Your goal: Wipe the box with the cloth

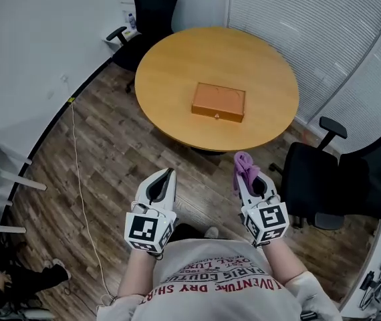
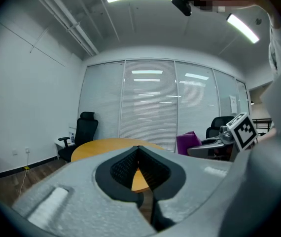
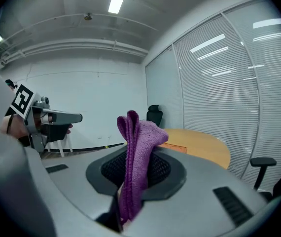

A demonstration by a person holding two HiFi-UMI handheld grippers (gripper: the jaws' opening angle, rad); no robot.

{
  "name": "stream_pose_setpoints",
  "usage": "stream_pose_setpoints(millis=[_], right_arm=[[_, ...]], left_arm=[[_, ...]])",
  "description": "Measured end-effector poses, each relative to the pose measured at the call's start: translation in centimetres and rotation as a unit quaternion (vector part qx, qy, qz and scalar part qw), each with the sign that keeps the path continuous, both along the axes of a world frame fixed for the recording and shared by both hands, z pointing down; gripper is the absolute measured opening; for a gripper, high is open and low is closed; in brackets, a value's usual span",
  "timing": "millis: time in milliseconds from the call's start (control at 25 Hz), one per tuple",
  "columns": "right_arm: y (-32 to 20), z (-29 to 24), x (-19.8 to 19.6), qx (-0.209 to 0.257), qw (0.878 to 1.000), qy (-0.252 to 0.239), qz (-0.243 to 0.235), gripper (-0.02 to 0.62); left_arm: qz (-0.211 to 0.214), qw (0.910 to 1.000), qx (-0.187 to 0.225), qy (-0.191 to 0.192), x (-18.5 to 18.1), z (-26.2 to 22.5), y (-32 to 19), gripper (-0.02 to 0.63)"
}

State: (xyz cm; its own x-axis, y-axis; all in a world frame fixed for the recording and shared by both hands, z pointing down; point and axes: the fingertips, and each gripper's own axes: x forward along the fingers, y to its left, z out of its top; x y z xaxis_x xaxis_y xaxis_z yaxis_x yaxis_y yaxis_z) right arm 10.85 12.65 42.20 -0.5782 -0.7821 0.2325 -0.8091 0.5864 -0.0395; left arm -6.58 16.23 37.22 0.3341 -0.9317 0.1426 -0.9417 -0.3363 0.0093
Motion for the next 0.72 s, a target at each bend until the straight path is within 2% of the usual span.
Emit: stream_pose_setpoints(millis=[320, 560, 720], right_arm=[[-9.0, 1.8, -2.3, -0.027, 0.999, 0.012, 0.026, 0.074], [-16.9, 0.7, -4.9, -0.024, 0.998, 0.006, 0.051, 0.074], [-22.5, 0.5, -6.3, -0.037, 0.997, -0.014, 0.073, 0.074]], left_arm=[[0.012, 0.9996, -0.025, 0.006, -3.9, 1.6, -10.0, 0.009], [0.038, 0.9993, -0.001, 0.004, -6.5, -0.6, -19.2, 0.009], [0.06, 0.9981, -0.003, 0.011, -8.0, -0.5, -25.2, 0.009]])
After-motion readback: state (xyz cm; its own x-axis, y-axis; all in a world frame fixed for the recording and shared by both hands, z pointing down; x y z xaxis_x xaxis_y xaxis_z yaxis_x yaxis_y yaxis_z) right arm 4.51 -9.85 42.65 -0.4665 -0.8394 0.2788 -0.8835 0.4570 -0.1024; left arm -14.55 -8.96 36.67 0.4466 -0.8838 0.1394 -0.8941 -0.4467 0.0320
